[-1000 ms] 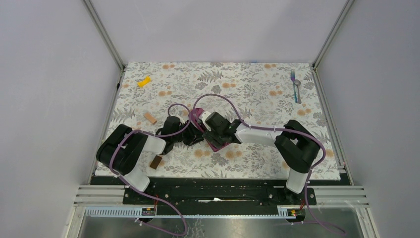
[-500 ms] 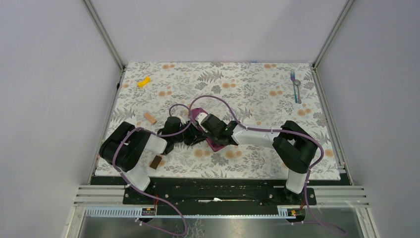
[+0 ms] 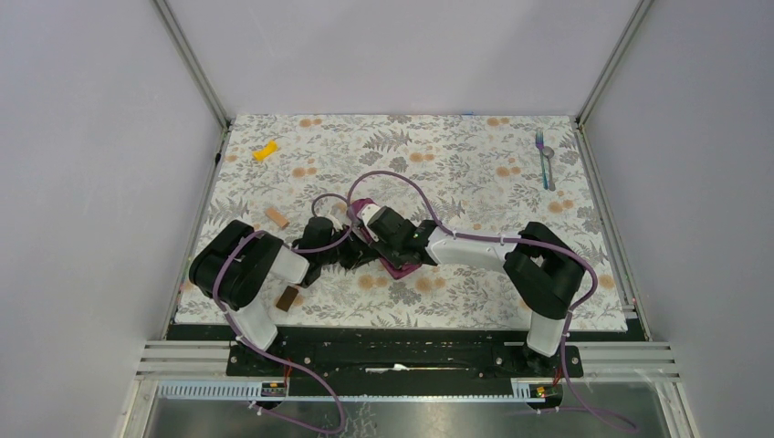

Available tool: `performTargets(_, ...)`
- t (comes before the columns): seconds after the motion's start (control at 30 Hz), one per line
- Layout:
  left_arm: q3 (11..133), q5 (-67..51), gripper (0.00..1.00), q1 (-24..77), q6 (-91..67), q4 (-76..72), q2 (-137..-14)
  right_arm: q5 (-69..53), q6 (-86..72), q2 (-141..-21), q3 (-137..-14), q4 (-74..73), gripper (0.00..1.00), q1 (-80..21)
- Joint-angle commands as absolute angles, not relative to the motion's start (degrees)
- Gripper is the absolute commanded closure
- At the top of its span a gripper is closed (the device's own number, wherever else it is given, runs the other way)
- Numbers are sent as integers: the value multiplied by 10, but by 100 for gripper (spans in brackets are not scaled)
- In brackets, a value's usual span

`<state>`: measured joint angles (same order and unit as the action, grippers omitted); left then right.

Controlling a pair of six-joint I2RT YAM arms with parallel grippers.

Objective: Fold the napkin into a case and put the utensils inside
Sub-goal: Smooth out the smaller rectangle-folded napkin at the center of the board.

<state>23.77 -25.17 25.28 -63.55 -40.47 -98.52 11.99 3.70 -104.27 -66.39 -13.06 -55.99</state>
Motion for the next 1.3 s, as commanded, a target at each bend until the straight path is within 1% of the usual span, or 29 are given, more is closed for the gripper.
performTargets(0.0,218,-236,90,257,-622,-375,-1002,75,-5,-1053,-684,-120,100,-567)
performTargets(0.2,210,-230,92,259,-628,-383,-994,74,-50,-1072,-667,-85,100,-567)
performTargets(0.3,201,-220,91,258,-622,-368,-975,78,-65,-1071,-648,-61,100,-567)
performTargets(0.33,199,-216,88,258,-619,-358,-968,81,-71,-1069,-640,-53,100,-566)
performTargets(0.4,191,-210,79,258,-610,-348,-951,76,-82,-1067,-628,-43,98,-561)
performTargets(0.47,185,-211,73,256,-603,-336,-937,67,-93,-1064,-614,-30,96,-556)
performTargets(0.6,165,-223,59,236,-606,-334,-910,57,-104,-1054,-581,-5,96,-550)
performTargets(0.67,171,-226,54,229,-602,-327,-906,47,-105,-1044,-565,25,96,-550)
performTargets(0.8,195,-217,49,224,-608,-335,-919,37,-108,-1032,-548,42,97,-548)
performTargets(0.9,223,-194,49,225,-602,-317,-944,30,-108,-1031,-549,44,98,-547)
performTargets(0.93,231,-186,46,225,-601,-312,-953,27,-107,-1030,-548,46,99,-547)
performTargets(0.97,239,-181,45,225,-602,-310,-960,24,-106,-1028,-547,48,99,-548)
performTargets(1.03,252,-171,45,226,-601,-304,-976,23,-104,-1026,-545,50,99,-547)
performTargets(1.13,261,-152,49,227,-599,-289,-987,19,-102,-1024,-544,54,100,-548)
performTargets(1.2,269,-140,58,228,-589,-268,-990,21,-101,-1023,-544,54,100,-547)
performTargets(1.27,275,-133,69,228,-579,-252,-991,20,-99,-1023,-546,54,97,-547)
